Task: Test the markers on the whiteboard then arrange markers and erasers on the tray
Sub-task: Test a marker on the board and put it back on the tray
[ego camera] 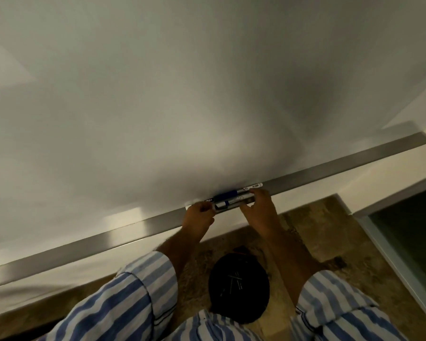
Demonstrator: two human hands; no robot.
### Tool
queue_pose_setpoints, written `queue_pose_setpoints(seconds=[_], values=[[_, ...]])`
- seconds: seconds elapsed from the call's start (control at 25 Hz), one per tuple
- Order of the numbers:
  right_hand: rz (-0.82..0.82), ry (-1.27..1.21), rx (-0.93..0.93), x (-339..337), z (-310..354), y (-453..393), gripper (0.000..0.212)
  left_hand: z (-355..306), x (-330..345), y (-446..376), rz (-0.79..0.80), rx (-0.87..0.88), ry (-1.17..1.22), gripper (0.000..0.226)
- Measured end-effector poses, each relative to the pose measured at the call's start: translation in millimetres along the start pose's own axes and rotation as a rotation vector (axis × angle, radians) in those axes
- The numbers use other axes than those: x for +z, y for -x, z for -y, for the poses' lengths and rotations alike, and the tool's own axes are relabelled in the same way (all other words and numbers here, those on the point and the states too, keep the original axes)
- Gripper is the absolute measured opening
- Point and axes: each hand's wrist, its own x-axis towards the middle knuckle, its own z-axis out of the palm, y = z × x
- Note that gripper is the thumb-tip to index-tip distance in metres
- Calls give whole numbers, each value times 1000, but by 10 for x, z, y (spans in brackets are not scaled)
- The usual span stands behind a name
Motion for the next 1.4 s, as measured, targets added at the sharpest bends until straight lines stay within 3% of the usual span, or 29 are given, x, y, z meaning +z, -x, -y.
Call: queue_pose_setpoints(seconds=[0.12, 0.24, 0.44, 0.52, 0.64, 0.72, 0.84, 0.92, 1.12, 1.24, 1.4], values=[[76, -16, 37, 40, 4, -119, 53, -59, 3, -38, 36, -27, 31, 12], [63, -97, 49, 84, 25, -127, 47, -72, 18, -86, 78, -61, 0, 20], [-103, -455, 221, 53, 70, -61, 32, -112, -4, -92, 65, -52, -29, 28], [-121, -613, 278, 21, 110, 8, 25, -103, -38, -55, 15, -66, 63, 27], [-68, -860, 334, 48, 214, 126, 18, -124, -98, 51, 32, -80, 261, 9], [-30, -1000, 343, 100, 320, 203, 20, -152, -185, 122, 46, -50, 290, 10], [95, -1202, 339, 209, 501, 299, 16, -191, -465, 246, 36, 18, 224, 9], [245, -1280, 326, 298, 649, 378, 9, -214, -665, 329, 41, 104, 56, 8], [558, -977, 149, 646, 1035, 637, 16, -235, -1149, 583, 78, 333, -326, 14], [589, -797, -10, 790, 1295, 773, 15, -208, -1502, 697, 46, 507, -601, 16], [597, -800, -134, 899, 1809, 1039, 14, -259, -1982, 949, -78, 698, -634, 13]])
